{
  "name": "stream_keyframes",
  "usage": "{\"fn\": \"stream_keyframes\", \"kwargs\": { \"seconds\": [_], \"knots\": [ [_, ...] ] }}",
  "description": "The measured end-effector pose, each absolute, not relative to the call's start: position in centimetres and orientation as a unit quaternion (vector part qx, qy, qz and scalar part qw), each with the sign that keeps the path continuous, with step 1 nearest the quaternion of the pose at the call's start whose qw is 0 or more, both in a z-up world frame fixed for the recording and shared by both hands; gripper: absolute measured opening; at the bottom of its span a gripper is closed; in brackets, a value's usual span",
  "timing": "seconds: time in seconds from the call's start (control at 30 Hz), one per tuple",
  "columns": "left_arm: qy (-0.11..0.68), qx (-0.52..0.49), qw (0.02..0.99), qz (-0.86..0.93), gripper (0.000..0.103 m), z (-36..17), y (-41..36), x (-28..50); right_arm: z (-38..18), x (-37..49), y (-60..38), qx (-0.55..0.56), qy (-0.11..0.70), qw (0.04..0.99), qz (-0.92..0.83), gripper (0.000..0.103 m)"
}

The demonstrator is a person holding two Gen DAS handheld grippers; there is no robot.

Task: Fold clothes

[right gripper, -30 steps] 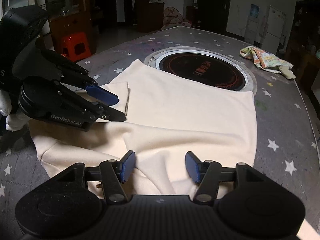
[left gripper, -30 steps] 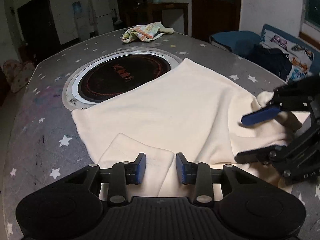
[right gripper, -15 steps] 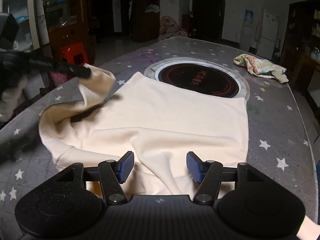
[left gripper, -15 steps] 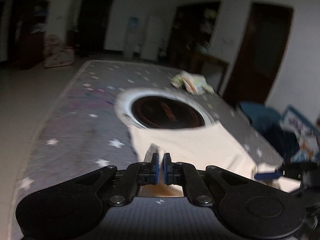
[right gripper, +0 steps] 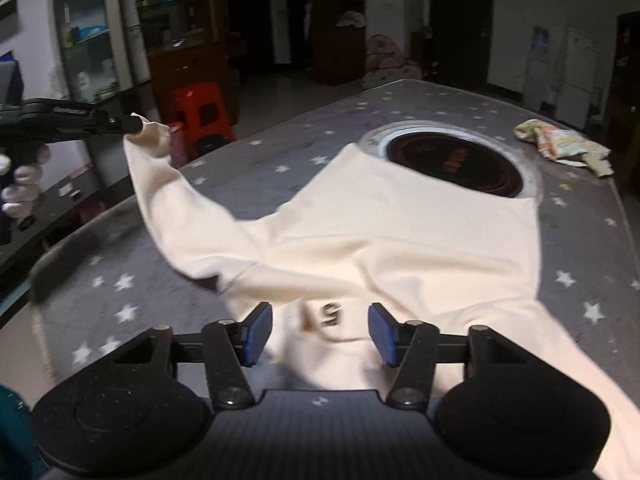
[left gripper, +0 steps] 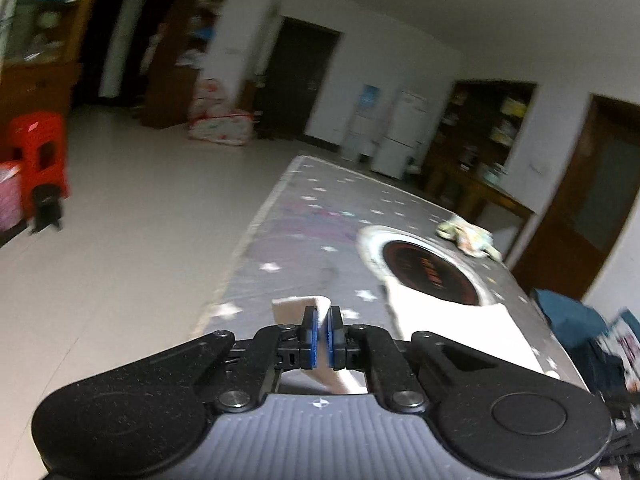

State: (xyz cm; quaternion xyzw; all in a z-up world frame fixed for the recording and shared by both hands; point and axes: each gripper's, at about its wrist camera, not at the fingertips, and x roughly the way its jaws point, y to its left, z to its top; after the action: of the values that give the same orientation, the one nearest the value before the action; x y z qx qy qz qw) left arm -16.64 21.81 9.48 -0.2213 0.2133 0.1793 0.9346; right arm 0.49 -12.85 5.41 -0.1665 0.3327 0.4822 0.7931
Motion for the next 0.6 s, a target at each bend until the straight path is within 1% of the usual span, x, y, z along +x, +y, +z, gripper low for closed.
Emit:
{"fn": "stream_keyframes", "kwargs": {
  "seconds": [0.1, 0.17, 0.23, 0.3, 0.37, 0.4, 0.43, 0.47, 0.6],
  "knots": [
    [0.221, -0.231, 0.927, 0.196, 0.005, 8.5, 22.7, -17.9, 5.0, 0.2, -12.5, -0.162, 0.341, 0.787, 0.488, 0.048],
    [0.232, -0.230, 0.922, 0.208, 0.005, 7.7, 22.9, -18.1, 4.4, 0.6, -12.2, -0.147, 0.354, 0.784, 0.488, 0.042],
    [0.245, -0.230, 0.916, 0.217, 0.005, 6.8, 23.1, -18.1, 4.0, 0.9, -11.9, -0.137, 0.360, 0.785, 0.484, 0.039],
    [0.257, -0.233, 0.912, 0.218, 0.005, 6.1, 23.3, -18.0, 3.6, 1.1, -11.5, -0.131, 0.364, 0.785, 0.484, 0.034],
    [0.264, -0.229, 0.911, 0.220, 0.005, 5.7, 23.3, -17.9, 3.1, 1.1, -11.1, -0.128, 0.366, 0.785, 0.483, 0.024],
    [0.266, -0.228, 0.910, 0.221, 0.005, 5.6, 23.3, -18.0, 3.0, 1.1, -11.0, -0.128, 0.363, 0.786, 0.483, 0.012],
    [0.268, -0.228, 0.909, 0.223, 0.005, 5.5, 23.5, -18.1, 3.0, 0.9, -11.1, -0.128, 0.359, 0.787, 0.485, 0.007],
    [0.270, -0.228, 0.908, 0.226, 0.005, 5.3, 23.6, -18.1, 3.1, 0.7, -11.3, -0.127, 0.354, 0.788, 0.487, 0.005],
    [0.279, -0.223, 0.904, 0.234, 0.005, 4.8, 24.3, -17.9, 4.4, -1.4, -12.4, -0.142, 0.328, 0.778, 0.516, 0.005]
  ]
}}
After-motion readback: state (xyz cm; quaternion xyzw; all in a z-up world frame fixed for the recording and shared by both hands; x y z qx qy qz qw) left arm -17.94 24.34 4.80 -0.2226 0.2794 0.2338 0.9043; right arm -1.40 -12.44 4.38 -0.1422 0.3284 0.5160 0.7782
